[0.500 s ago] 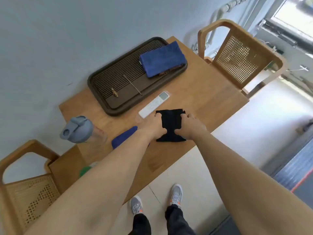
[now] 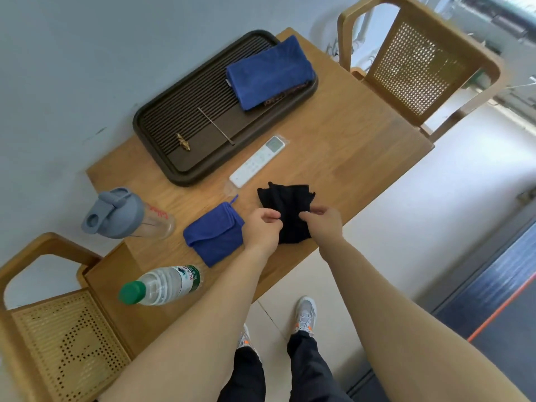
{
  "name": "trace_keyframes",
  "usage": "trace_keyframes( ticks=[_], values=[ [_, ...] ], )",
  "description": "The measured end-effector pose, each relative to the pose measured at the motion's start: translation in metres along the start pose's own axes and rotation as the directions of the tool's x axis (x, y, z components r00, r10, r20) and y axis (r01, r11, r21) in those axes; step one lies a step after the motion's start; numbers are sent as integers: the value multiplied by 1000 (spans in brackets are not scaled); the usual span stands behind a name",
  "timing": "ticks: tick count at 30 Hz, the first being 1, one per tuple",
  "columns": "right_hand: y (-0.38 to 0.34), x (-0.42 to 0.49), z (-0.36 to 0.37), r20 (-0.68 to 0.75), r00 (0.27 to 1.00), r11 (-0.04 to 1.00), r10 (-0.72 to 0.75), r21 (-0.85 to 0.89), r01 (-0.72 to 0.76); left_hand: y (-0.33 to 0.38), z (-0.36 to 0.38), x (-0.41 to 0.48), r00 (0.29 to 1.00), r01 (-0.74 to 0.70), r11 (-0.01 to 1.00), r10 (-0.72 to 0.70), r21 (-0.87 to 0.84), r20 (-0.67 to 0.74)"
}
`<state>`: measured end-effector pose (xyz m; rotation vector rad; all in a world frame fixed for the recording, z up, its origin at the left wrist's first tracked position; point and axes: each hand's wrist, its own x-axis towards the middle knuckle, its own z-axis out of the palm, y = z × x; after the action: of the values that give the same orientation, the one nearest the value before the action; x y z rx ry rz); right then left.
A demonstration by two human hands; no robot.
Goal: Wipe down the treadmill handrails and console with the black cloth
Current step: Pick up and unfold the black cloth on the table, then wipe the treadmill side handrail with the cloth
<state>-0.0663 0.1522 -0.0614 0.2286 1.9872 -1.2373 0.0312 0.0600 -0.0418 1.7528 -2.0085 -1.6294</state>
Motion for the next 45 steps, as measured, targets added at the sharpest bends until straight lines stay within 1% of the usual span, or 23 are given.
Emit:
trace_keyframes(
  ticks=[3, 6, 9, 11, 12, 13, 14, 16, 19, 21, 22, 24, 25, 26, 29, 31, 35, 37, 38, 40, 42, 44, 45],
  values=[
    [3, -29, -15, 39, 999, 982, -5, 189, -3, 4, -11, -26, 999, -37, 999, 37, -10, 15],
    [3, -69, -34, 56, 997, 947, -56, 319, 35, 9, -20, -60, 994, -93, 994, 91, 49, 60],
    [6, -112, -49, 68, 988, 932, -136, 347, 104, 14, -23, -94, 969, -237, 970, 232, 59, 83],
    [10, -141, -55, 60, 975, 931, -213, 314, 185, 21, -26, -116, 943, -307, 951, 310, -41, 119],
    [12, -155, -57, 44, 967, 928, -252, 294, 229, 24, -28, -126, 939, -276, 953, 295, -124, 179],
    [15, -170, -58, 24, 958, 921, -286, 281, 268, 27, -30, -135, 929, -210, 958, 258, -197, 266],
    [20, -183, -58, -5, 950, 913, -314, 273, 303, 27, -32, -142, 908, -152, 961, 228, -232, 351],
    [31, -209, -57, -88, 937, 901, -338, 258, 349, 24, -35, -157, 857, -137, 966, 227, -219, 463],
    [57, -242, -51, -240, 929, 901, -282, 267, 342, 8, -40, -179, 790, -126, 969, 228, -213, 570],
    [79, -262, -47, -340, 920, 884, -194, 346, 314, -5, -42, -193, 739, -124, 972, 223, -198, 635],
    [89, -271, -46, -372, 920, 859, -127, 422, 290, -12, -43, -200, 717, -125, 976, 214, -180, 663],
    [107, -291, -45, -380, 925, 794, -3, 562, 234, -27, -45, -216, 673, -126, 981, 196, -151, 713],
    [116, -301, -47, -379, 925, 774, 30, 595, 219, -34, -46, -226, 652, -130, 981, 192, -141, 733],
    [125, -310, -49, -383, 923, 765, 45, 608, 215, -41, -48, -235, 630, -140, 982, 190, -130, 753],
    [151, -336, -60, -438, 896, 791, 75, 573, 214, -58, -49, -262, 576, -155, 982, 178, -107, 798],
    [171, -351, -68, -477, 870, 767, 124, 602, 221, -69, -45, -279, 580, -151, 984, 164, -93, 798],
    [199, -386, -87, -562, 784, 665, 265, 695, 273, -89, -34, -308, 646, -145, 988, 138, -56, 751],
    [223, -401, -99, -600, 733, 650, 319, 702, 292, -100, -27, -322, 675, -206, 979, 147, -7, 723],
    [237, -409, -106, -629, 700, 674, 338, 681, 287, -106, -23, -329, 686, -276, 961, 174, 31, 707],
    [268, -426, -124, -710, 604, 751, 361, 606, 264, -116, -18, -348, 687, -390, 919, 244, 64, 685],
    [297, -450, -143, -758, 529, 769, 383, 579, 273, -129, -9, -368, 672, -464, 882, 294, 77, 680],
    [330, -475, -164, -775, 501, 769, 384, 569, 291, -142, 2, -396, 655, -514, 851, 310, 106, 689],
    [345, -488, -174, -778, 505, 776, 374, 560, 289, -151, 9, -413, 644, -530, 840, 309, 117, 700]
  ],
)
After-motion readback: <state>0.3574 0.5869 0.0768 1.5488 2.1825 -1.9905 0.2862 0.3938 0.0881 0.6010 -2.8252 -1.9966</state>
